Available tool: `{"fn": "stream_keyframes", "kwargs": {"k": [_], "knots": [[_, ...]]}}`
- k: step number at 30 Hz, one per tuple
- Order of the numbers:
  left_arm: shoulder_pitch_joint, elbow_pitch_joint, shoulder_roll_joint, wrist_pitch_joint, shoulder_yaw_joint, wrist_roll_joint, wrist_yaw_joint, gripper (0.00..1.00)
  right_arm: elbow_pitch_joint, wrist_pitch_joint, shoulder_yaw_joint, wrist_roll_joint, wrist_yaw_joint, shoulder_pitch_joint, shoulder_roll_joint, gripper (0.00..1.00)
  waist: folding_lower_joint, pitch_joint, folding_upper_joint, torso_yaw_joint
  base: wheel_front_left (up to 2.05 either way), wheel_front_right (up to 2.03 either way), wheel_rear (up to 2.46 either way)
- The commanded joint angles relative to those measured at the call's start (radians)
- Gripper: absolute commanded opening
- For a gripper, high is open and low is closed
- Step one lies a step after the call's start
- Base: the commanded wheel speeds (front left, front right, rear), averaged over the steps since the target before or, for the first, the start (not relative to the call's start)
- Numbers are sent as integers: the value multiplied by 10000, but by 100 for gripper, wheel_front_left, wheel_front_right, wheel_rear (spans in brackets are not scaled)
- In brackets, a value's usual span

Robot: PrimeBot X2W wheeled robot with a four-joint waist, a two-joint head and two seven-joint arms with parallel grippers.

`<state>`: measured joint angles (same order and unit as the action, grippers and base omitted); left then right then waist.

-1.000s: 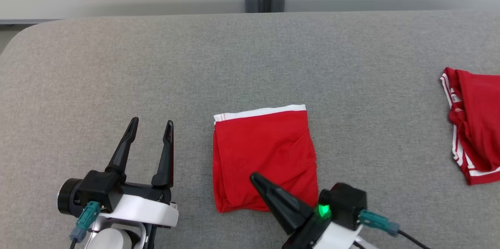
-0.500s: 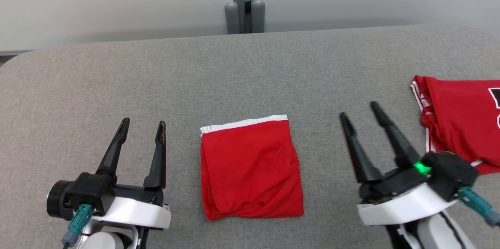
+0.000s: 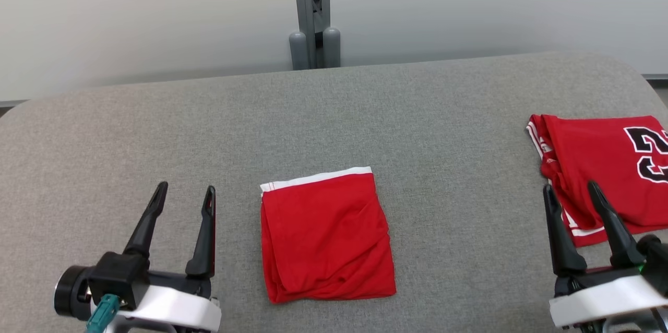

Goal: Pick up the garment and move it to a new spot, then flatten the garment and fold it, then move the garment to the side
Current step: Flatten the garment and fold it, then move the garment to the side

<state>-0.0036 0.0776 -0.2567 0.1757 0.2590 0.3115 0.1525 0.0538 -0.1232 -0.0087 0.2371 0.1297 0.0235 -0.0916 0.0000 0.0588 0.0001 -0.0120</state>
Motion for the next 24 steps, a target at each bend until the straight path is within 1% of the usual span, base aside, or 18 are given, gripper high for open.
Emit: {"fn": "stream_keyframes", "kwargs": {"k": [1, 6, 16, 24], "knots": [[152, -3, -61, -56, 9, 55, 84, 100, 59, 66, -105, -22, 20, 192, 9, 100, 0, -116, -1, 29, 0, 0, 0], [420, 159, -137, -143, 31, 28, 186, 100, 157, 142, -275, 21, 20, 428, 81, 100, 0, -195, -1, 100, 0, 0, 0], [556, 320, -175, -303, -25, 57, 425, 100, 187, 239, -305, -40, 20, 480, 171, 100, 0, -205, -1, 215, 0, 0, 0], [349, 351, -207, -421, 71, 34, 411, 100, 159, 287, -382, -62, 20, 510, 230, 100, 0, -79, -1, 342, 0, 0, 0]]}}
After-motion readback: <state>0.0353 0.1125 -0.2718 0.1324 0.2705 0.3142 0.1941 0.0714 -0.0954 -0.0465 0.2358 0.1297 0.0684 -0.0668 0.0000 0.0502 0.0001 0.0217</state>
